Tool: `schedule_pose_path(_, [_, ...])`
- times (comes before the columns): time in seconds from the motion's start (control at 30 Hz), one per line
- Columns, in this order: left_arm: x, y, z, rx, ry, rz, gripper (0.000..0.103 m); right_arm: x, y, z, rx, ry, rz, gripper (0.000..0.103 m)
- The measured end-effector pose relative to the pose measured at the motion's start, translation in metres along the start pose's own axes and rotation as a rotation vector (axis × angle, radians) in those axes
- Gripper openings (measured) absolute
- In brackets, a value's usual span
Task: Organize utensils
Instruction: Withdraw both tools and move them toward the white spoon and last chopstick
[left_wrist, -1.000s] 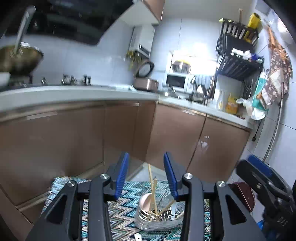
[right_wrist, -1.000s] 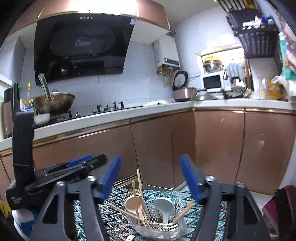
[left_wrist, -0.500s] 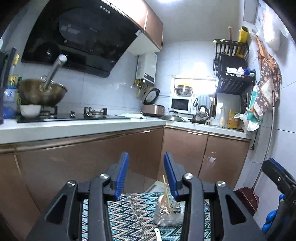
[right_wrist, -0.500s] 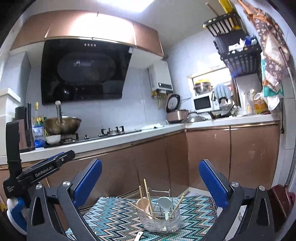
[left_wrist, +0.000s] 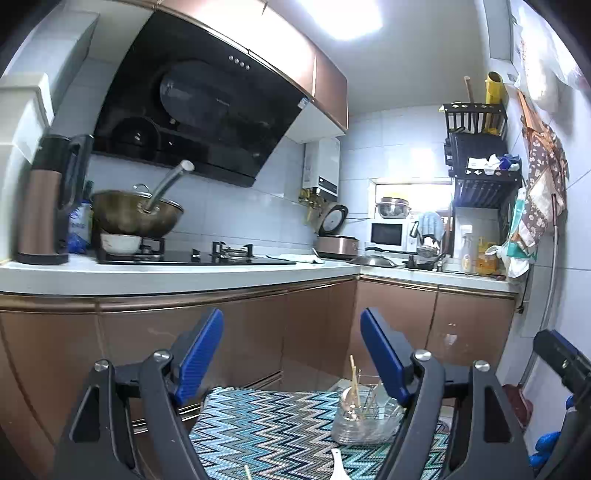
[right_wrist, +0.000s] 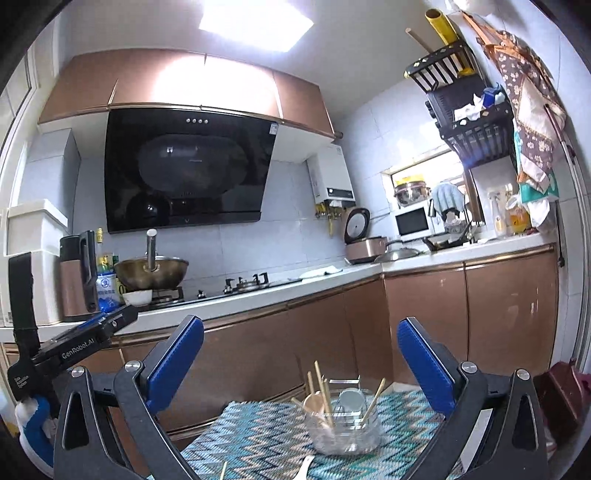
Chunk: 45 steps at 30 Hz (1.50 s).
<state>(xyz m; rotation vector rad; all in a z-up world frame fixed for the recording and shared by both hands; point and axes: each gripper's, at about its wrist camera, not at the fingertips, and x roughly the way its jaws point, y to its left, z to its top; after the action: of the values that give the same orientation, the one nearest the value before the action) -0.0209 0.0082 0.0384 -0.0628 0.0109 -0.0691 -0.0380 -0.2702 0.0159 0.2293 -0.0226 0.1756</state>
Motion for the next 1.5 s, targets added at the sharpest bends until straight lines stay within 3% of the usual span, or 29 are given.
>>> schedule_pose_path(0.43, [-0.053,0.008,-0.01,0.003,0.004,0.064,0.076,-0.017,0.01,-0.024,0.054,0.098,0.02,0.103])
schedule_pose_path(0.7, [-0.048,0.026,-0.014,-0.039,0.042,0.075,0.076,-0.016,0.024,-0.023,0.01,0.12,0.032,0.103])
schedule_pose_path(0.9, [-0.016,0.045,-0.044,-0.085,0.171,0.062,0.076,0.006,0.016,-0.044,0.022,0.204,0.02,0.103])
schedule_pose_path(1.17, [0.042,0.081,-0.101,-0.161,0.38,0.087,0.076,0.061,0.003,-0.1,0.061,0.377,0.002,0.103])
schedule_pose_path(1.33, [0.087,0.099,-0.143,-0.272,0.564,0.047,0.076,0.102,-0.008,-0.138,0.098,0.51,-0.003,0.103])
schedule_pose_path(1.5, [0.127,0.098,-0.187,-0.304,0.749,0.029,0.076,0.143,-0.018,-0.173,0.131,0.663,-0.016,0.103])
